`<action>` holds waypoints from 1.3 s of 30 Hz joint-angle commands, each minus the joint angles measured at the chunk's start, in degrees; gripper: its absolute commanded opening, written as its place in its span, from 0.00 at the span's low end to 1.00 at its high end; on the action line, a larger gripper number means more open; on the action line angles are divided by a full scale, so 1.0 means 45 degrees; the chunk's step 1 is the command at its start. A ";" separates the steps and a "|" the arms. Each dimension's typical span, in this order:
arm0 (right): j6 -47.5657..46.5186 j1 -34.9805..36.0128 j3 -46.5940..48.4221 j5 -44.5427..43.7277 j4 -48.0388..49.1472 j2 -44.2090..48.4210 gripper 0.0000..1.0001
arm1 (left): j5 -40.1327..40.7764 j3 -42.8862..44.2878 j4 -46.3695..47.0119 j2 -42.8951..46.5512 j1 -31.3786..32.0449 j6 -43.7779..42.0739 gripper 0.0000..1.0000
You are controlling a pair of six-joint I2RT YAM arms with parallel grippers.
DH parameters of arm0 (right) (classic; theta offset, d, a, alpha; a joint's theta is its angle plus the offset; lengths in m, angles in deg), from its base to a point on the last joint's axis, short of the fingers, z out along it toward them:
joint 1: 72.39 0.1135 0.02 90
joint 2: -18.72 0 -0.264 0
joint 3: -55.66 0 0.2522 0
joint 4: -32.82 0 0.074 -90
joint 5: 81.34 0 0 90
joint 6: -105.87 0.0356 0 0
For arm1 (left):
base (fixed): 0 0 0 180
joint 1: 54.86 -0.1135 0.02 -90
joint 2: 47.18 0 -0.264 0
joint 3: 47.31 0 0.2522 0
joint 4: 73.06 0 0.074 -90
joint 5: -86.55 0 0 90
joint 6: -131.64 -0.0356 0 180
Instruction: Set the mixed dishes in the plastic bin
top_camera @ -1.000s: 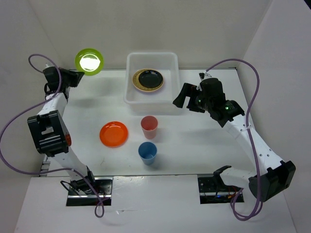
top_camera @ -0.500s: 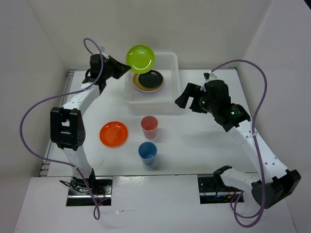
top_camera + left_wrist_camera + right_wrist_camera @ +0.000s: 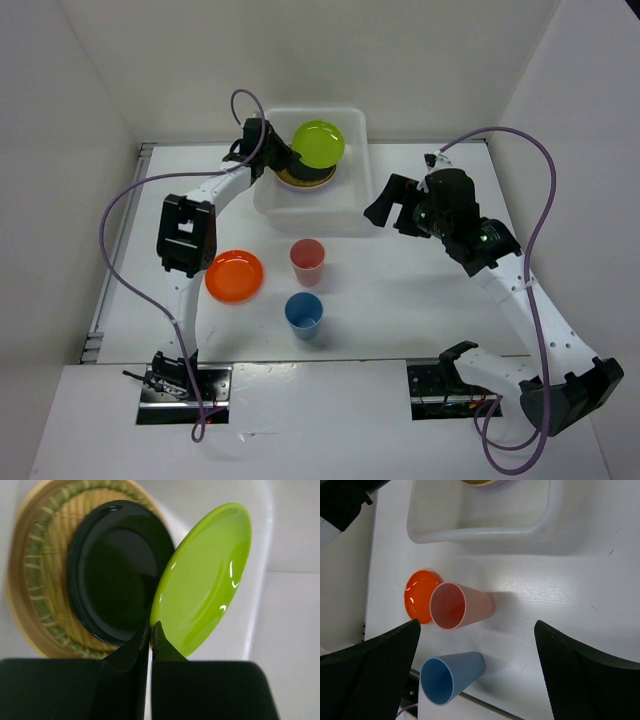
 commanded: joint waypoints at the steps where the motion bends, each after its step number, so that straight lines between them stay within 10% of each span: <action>1: 0.0002 -0.0062 -0.0084 -0.0218 -0.0285 0.0292 0.99 | 0.0851 0.1257 -0.0331 -0.0623 0.0102 0.0103 0.00; 5: 0.0120 -0.0062 -0.0084 -0.0355 -0.0402 0.0409 0.99 | 0.1125 0.1786 -0.0664 -0.1345 0.0102 0.0220 0.00; 14: 0.0120 -0.0179 -0.0201 -0.0355 -0.0285 0.0274 0.99 | 0.0989 0.1299 -0.0391 -0.1094 0.0102 0.0472 0.63; 22: 0.0120 -0.0179 -0.0336 -0.0355 -0.0167 0.0000 0.99 | 0.0561 0.0635 0.0291 0.2257 0.0102 -0.0188 0.70; 39: -0.1989 0.0930 -0.0593 0.1229 0.2176 -0.2905 0.99 | 0.1380 -1.0692 -0.3571 1.5154 -0.2983 -0.4602 0.56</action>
